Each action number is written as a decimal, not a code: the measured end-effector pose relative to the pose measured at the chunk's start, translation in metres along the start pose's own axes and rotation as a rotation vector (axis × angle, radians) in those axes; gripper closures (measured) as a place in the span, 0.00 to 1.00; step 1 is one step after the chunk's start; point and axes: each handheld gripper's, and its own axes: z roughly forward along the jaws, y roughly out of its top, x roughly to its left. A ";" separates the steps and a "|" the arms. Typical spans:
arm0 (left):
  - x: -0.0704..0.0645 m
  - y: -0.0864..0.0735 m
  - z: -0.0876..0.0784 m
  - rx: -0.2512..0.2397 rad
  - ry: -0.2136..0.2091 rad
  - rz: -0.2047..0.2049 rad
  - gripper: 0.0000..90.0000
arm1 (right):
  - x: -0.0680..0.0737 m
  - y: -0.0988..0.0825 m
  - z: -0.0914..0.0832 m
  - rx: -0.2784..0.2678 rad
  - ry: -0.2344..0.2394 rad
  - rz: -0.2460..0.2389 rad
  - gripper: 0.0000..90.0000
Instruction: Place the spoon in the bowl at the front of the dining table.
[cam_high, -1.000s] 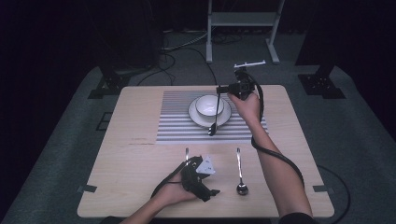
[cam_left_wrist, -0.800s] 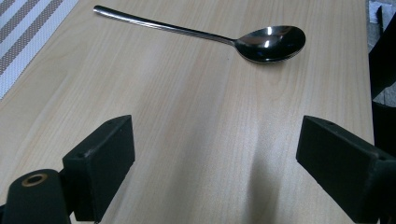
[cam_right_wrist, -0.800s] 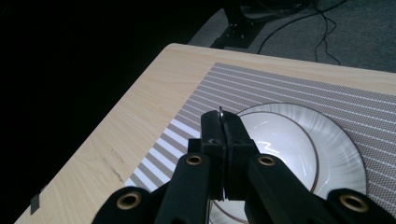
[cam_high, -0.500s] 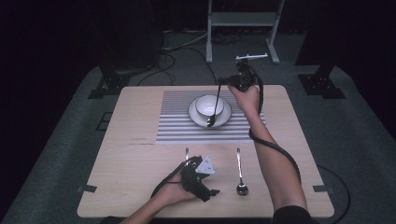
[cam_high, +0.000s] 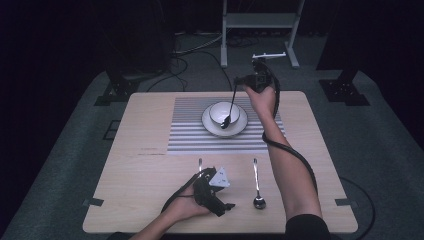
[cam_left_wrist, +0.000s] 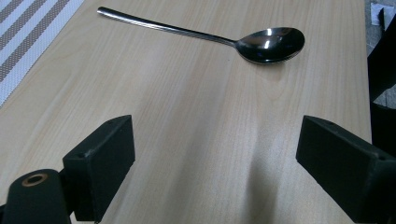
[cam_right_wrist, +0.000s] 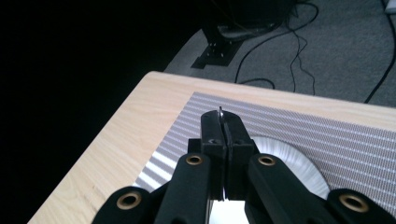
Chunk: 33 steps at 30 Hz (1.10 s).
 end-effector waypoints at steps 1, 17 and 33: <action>0.000 0.000 0.000 0.000 0.000 0.000 0.12 | 0.000 0.000 0.000 0.000 0.000 0.000 0.99; 0.001 -0.002 -0.006 -0.023 0.008 -0.006 0.12 | -0.014 -0.001 0.003 -0.095 -0.105 0.039 0.99; 0.001 -0.003 -0.006 -0.022 0.016 -0.006 0.12 | -0.023 -0.021 0.016 -0.080 -0.150 0.026 0.98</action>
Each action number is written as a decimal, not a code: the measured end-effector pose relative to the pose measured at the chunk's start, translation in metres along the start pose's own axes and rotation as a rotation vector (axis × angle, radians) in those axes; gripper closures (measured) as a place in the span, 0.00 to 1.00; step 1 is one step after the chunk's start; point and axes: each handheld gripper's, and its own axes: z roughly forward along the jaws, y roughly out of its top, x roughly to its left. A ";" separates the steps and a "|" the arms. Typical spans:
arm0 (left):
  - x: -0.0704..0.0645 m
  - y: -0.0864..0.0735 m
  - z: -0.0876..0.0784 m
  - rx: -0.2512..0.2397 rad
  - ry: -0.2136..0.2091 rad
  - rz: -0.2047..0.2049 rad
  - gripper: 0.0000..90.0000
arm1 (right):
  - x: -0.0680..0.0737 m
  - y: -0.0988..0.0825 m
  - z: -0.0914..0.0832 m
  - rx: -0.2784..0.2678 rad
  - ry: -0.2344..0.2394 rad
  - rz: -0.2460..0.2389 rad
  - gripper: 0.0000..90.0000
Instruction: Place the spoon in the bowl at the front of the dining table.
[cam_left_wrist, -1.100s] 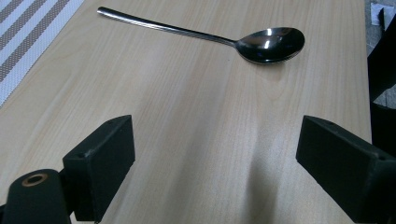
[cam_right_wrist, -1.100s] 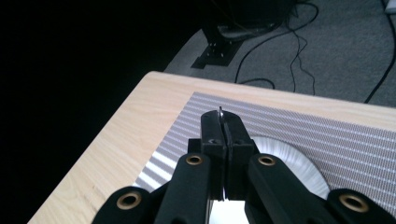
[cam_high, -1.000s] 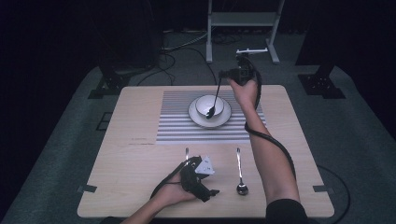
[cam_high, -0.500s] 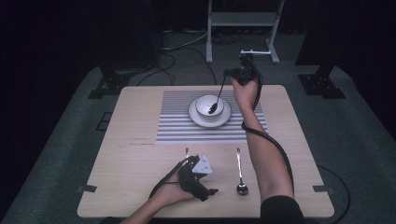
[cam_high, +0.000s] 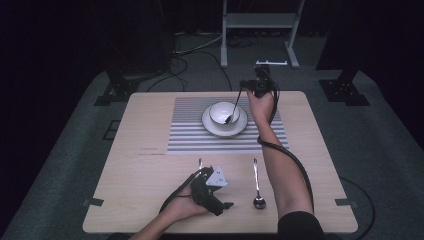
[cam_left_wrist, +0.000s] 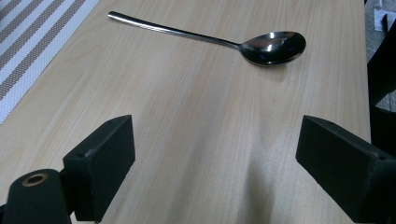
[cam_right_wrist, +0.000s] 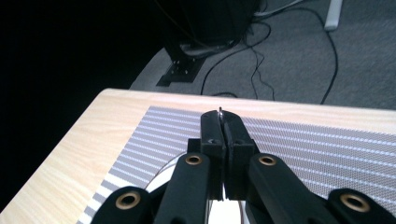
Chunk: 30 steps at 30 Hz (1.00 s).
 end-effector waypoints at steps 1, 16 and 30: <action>0.000 0.000 -0.001 0.000 0.000 0.000 0.12 | -0.001 -0.002 0.001 0.010 -0.002 -0.004 0.98; 0.000 0.000 0.001 -0.002 0.000 -0.004 0.12 | -0.012 -0.003 -0.002 0.051 -0.005 -0.001 0.95; 0.004 0.001 0.001 0.005 -0.004 -0.004 0.12 | -0.028 -0.011 -0.003 0.102 -0.006 0.022 0.89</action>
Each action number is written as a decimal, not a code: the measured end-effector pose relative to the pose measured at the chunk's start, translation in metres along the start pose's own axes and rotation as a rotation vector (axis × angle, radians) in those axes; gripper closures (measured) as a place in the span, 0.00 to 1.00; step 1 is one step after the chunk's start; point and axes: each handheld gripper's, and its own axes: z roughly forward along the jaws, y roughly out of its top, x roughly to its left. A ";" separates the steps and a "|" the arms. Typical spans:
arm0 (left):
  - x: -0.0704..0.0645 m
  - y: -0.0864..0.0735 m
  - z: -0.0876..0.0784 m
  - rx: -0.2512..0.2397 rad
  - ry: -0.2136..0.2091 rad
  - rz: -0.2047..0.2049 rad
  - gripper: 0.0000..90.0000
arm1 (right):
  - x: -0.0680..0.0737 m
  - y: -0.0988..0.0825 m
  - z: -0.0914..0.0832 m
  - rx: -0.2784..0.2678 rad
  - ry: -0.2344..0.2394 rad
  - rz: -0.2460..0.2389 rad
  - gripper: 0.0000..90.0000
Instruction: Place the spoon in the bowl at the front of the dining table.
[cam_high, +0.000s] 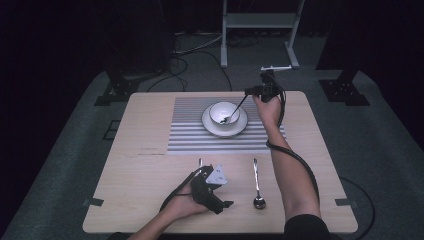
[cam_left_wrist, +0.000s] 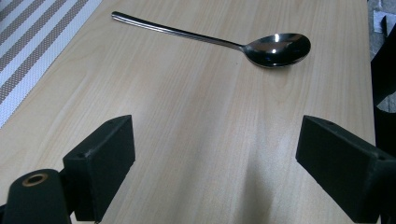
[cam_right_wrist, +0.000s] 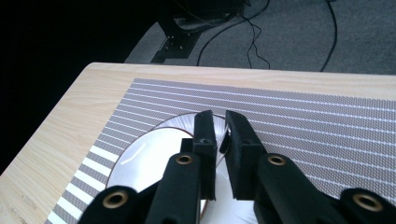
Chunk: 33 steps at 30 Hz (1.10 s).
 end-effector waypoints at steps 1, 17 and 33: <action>0.000 0.000 0.000 0.000 0.000 0.000 0.12 | -0.002 -0.001 0.000 0.005 0.008 0.005 0.89; 0.003 0.000 -0.002 0.001 0.021 0.004 0.12 | -0.028 -0.017 -0.014 0.041 0.003 0.035 0.76; 0.010 -0.003 -0.007 -0.011 0.036 -0.051 0.11 | -0.031 -0.036 -0.017 0.071 0.039 0.034 0.60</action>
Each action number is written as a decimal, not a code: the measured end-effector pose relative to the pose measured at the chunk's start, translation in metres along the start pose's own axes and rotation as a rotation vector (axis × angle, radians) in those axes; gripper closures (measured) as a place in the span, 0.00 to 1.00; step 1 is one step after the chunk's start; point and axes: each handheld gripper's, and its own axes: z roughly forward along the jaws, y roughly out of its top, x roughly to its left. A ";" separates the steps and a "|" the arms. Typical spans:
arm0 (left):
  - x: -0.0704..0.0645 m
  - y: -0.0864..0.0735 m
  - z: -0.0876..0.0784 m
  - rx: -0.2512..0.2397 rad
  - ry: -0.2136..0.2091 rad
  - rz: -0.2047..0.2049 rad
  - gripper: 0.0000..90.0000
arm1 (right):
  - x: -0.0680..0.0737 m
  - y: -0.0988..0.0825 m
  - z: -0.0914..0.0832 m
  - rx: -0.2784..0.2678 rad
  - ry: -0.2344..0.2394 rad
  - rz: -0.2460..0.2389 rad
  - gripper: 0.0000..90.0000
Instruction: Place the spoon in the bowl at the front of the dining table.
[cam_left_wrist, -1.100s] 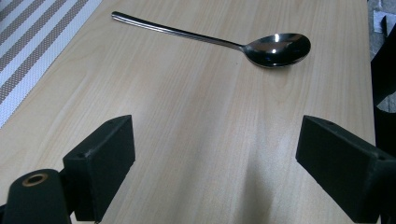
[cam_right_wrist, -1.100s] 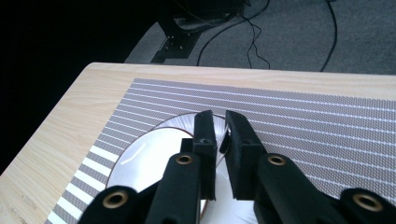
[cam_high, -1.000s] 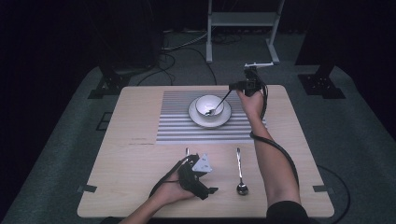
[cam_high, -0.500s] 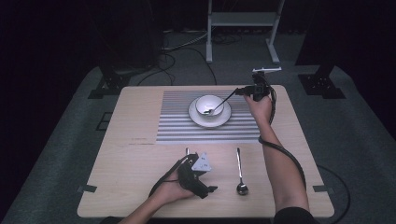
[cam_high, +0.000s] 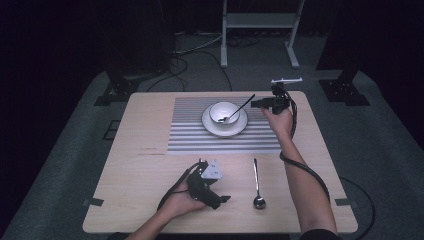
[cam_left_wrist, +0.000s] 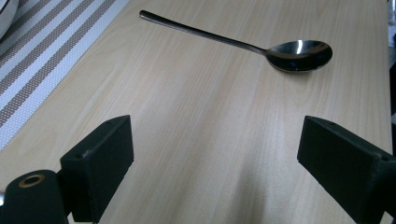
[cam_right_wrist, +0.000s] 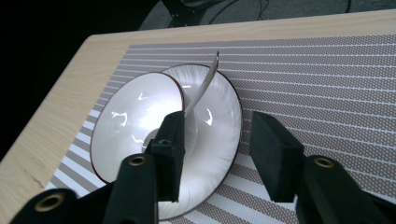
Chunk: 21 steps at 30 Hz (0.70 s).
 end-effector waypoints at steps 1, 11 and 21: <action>0.000 0.000 0.000 -0.001 -0.001 -0.001 0.11 | 0.000 -0.001 0.000 -0.002 0.008 0.003 0.58; 0.001 0.000 -0.001 -0.006 0.005 -0.006 0.10 | 0.000 -0.017 -0.003 0.033 0.069 -0.015 0.41; 0.002 0.000 -0.002 -0.004 0.007 -0.009 0.10 | 0.001 -0.041 -0.011 0.074 0.086 -0.061 0.33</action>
